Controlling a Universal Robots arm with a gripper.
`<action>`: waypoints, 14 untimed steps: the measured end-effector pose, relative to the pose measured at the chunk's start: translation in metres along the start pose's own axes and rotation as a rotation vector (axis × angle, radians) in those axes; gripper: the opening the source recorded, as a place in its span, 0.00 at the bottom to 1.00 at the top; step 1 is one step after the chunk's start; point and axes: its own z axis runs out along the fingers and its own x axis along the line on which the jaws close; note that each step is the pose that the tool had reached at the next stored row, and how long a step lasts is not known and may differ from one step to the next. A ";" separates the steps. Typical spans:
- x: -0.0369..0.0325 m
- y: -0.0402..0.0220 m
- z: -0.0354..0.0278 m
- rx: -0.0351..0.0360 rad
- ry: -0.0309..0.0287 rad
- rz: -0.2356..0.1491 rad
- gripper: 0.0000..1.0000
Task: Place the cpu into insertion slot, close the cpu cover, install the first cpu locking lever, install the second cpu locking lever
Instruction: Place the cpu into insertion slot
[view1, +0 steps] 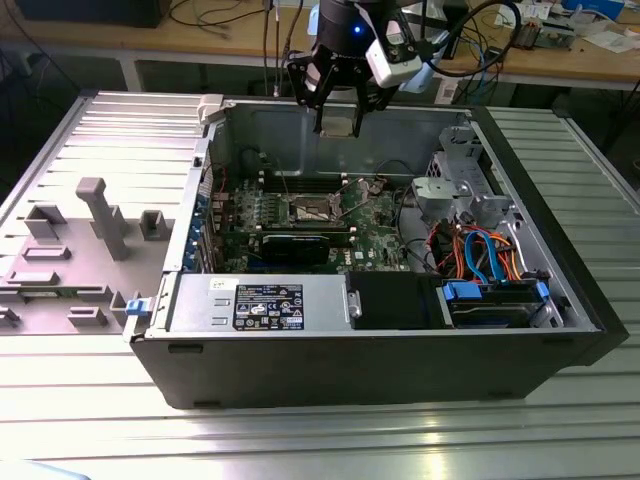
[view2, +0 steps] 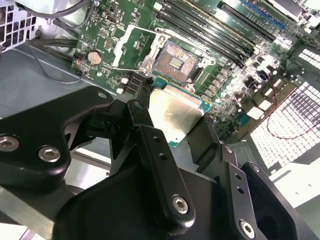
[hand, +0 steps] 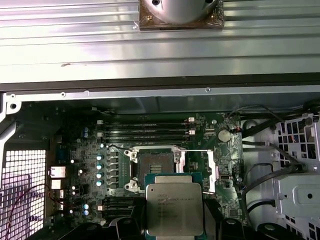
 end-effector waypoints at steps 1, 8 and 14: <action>0.0000 -0.0001 0.0003 0.0000 0.0000 0.000 0.55; -0.0001 -0.0007 0.0023 0.0000 0.0000 0.000 0.55; -0.0001 -0.0010 0.0039 0.0001 0.0000 0.000 0.55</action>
